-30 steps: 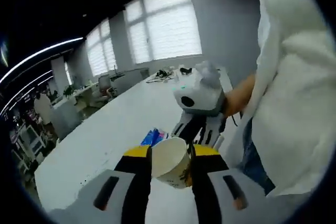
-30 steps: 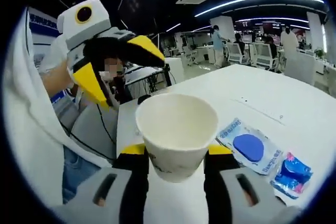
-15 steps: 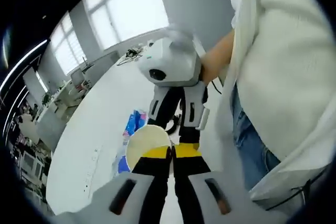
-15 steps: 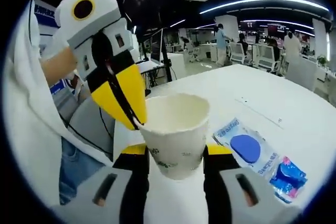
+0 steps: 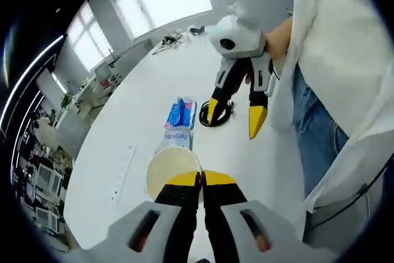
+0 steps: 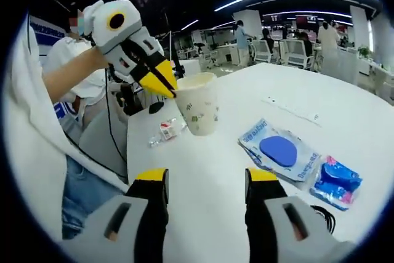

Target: Arrange the tabletop items into an orderly group along one side of the table until the central work area is clear of visible clutter.

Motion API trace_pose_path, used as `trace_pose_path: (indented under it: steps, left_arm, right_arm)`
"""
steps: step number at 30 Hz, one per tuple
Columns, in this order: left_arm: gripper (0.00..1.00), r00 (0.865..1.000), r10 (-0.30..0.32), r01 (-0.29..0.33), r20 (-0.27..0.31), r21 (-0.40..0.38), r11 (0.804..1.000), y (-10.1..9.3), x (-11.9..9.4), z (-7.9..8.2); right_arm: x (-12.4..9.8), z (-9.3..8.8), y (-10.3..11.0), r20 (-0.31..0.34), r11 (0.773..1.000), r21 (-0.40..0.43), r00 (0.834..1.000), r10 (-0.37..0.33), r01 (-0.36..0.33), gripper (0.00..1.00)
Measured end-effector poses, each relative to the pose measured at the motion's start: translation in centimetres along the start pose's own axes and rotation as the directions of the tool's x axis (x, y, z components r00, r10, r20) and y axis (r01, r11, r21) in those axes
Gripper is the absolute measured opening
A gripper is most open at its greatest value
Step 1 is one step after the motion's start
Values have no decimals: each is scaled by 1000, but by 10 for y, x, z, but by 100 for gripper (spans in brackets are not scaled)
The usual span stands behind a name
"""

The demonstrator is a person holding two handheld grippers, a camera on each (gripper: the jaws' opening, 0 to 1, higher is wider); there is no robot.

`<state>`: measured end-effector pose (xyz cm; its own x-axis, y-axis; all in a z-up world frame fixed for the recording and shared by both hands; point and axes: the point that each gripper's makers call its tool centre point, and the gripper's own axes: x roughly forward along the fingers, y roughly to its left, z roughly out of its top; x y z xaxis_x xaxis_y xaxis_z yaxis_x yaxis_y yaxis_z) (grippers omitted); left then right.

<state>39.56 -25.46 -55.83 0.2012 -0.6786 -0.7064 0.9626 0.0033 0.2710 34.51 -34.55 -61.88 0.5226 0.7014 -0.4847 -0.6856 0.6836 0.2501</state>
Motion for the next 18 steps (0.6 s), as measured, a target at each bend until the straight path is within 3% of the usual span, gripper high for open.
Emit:
trace_pose_path:
  steps: [3,6,11,18]
  left_arm:
    - [0,997,32,-32,-66,2,999,19,0,-22]
    - [0,996,33,-34,-83,-8,999,31,2,-33]
    - [0,991,32,-32,-127,-5,999,52,11,-55]
    - [0,993,7,-11,-121,-35,999,69,27,-68]
  right_arm:
    - [-9,-10,-10,1,998,55,999,-39,39,48]
    - [-21,-20,-22,9,989,122,996,-87,86,48]
    - [-40,-35,-42,46,945,292,985,-167,147,48]
    - [-51,-49,-58,29,911,358,972,-231,206,47]
